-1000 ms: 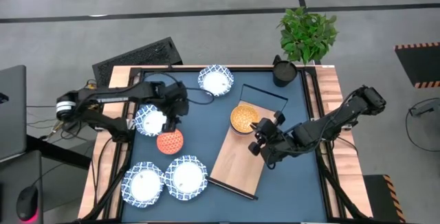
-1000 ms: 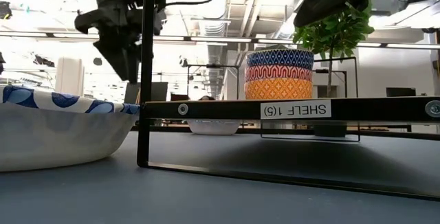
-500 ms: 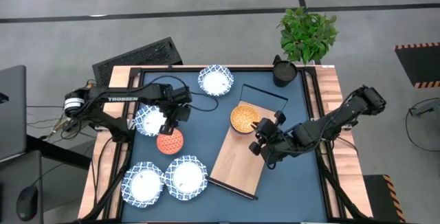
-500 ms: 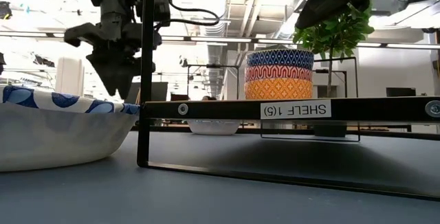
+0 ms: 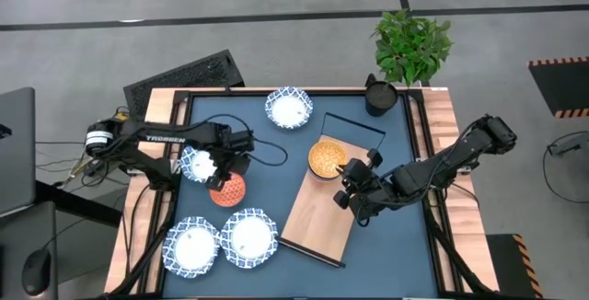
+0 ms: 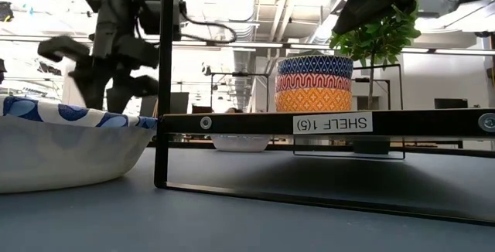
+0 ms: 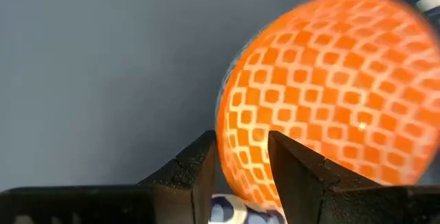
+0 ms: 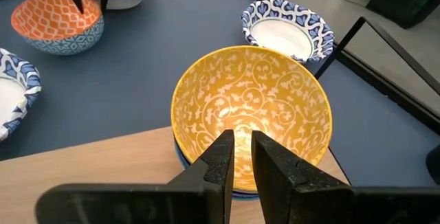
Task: Place and stack bowls onto a shelf
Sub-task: Stack the orange patterned bowl into the yellow patterned bowl
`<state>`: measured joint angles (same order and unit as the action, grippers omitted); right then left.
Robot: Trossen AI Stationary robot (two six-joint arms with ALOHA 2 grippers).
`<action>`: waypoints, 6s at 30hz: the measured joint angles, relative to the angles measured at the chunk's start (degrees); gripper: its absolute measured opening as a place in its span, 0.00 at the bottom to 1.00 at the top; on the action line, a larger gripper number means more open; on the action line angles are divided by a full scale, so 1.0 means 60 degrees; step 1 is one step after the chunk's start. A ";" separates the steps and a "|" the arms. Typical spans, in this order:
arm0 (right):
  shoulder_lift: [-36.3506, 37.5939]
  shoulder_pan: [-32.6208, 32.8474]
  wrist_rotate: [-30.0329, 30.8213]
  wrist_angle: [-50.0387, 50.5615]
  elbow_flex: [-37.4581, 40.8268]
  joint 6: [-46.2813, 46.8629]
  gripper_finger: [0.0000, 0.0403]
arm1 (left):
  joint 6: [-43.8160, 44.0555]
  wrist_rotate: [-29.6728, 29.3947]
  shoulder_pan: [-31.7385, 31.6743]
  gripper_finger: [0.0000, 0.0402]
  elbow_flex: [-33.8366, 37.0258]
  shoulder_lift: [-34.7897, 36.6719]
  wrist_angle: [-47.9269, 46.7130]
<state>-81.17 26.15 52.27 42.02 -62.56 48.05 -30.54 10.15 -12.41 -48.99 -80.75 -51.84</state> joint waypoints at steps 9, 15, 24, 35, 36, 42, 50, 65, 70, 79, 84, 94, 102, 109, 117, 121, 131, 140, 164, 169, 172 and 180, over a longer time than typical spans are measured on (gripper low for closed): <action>-0.0004 -0.0011 0.0002 -0.0006 0.0006 0.0015 0.20 | 0.0765 -0.1254 0.0076 0.06 0.0186 -0.0004 0.0625; -0.0004 -0.0011 0.0004 -0.0110 0.0006 0.0015 0.20 | 0.1703 -0.1374 0.0004 0.01 0.0172 0.0000 0.0914; -0.0007 -0.0011 0.0011 -0.0176 0.0006 0.0064 0.20 | 0.4343 -0.2442 -0.0043 0.00 -0.0854 0.0007 0.1004; 0.0214 -0.0061 0.0017 -0.0064 0.0010 0.1001 0.20 | 0.7824 -0.0835 -0.0531 0.00 -0.3472 0.0004 -0.0494; 0.0315 -0.0062 0.0022 -0.0050 0.0010 0.1143 0.20 | 0.8063 -0.0665 -0.0576 0.00 -0.3850 0.0004 -0.0594; 0.1066 -0.0063 0.0025 0.0455 0.0007 0.2067 0.20 | 0.8807 -0.0239 -0.0811 0.00 -0.5914 -0.0110 -0.0544; 0.1566 -0.0194 0.0018 0.0677 0.0010 0.1490 0.20 | 0.8599 0.0208 -0.0909 0.00 -0.8215 -0.1852 -0.0809; 0.2801 -0.1031 -0.0506 0.1000 -0.0168 0.1686 0.20 | 0.7514 0.0529 -0.0993 0.00 -1.2517 -0.5346 -0.2845; 0.2777 -0.1267 -0.0520 0.1543 -0.0168 0.2074 0.20 | 0.7583 0.0502 -0.1086 0.00 -1.2815 -0.6084 -0.2885; 0.2492 -0.1453 -0.0561 0.2068 -0.0168 0.2240 0.20 | 0.8013 0.0478 -0.1117 0.00 -1.2837 -0.6273 -0.2313; 0.2370 -0.1501 -0.0535 0.2232 -0.0168 0.2240 0.20 | 0.8129 0.0466 -0.1050 0.00 -1.2809 -0.6273 -0.1823; 0.2386 -0.1646 -0.0511 0.2463 -0.0168 0.2244 0.20 | 0.8285 -0.0091 -0.0691 0.00 -1.2783 -0.6273 -0.1799; 0.2386 -0.1705 -0.0474 0.2476 -0.0168 0.2245 0.20 | 0.8114 -0.0575 -0.0538 0.00 -1.2725 -0.6269 -0.1734; 0.2386 -0.1711 -0.0471 0.2491 -0.0168 0.2248 0.20 | 0.8118 -0.0764 -0.0446 0.00 -1.2608 -0.6266 -0.1707; 0.2386 -0.1770 -0.0470 0.2574 -0.0168 0.2247 0.20 | 0.8022 -0.0901 -0.0098 0.00 -1.2669 -0.6382 -0.1671; 0.2386 -0.1767 -0.0474 0.2647 -0.0168 0.2248 0.20 | 0.7937 -0.1096 -0.0053 0.00 -1.2684 -0.6400 -0.1706; 0.2386 -0.1767 -0.0477 0.2650 -0.0168 0.2248 0.20 | 0.7918 -0.1232 -0.0049 0.00 -1.2688 -0.6639 -0.1307; 0.2389 -0.1759 -0.0479 0.2774 -0.0150 0.2245 0.20 | 0.7785 -0.1368 0.0030 0.00 -1.2691 -0.6881 -0.1469; 0.2382 -0.2073 -0.1021 0.2019 0.0334 0.1673 0.20 | 0.7663 -0.0808 -0.0017 0.00 -1.2877 -0.6867 -0.1653; 0.2382 -0.2200 -0.1198 0.1753 0.0334 0.1435 0.20 | 0.7663 -0.0891 -0.0013 0.00 -1.2877 -0.6867 -0.1660; 0.2382 -0.2204 -0.1198 0.1755 0.0334 0.1432 0.20 | 0.7623 -0.0910 0.0005 0.00 -1.2877 -0.6867 -0.1660; 0.2382 -0.2197 -0.1239 0.1661 0.0334 0.1407 0.20 | 0.7596 -0.0906 0.0017 0.00 -1.2877 -0.6867 -0.1525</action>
<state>-66.87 12.97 44.84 51.99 -60.55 56.50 15.04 4.71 -12.31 -126.26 -121.95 -60.99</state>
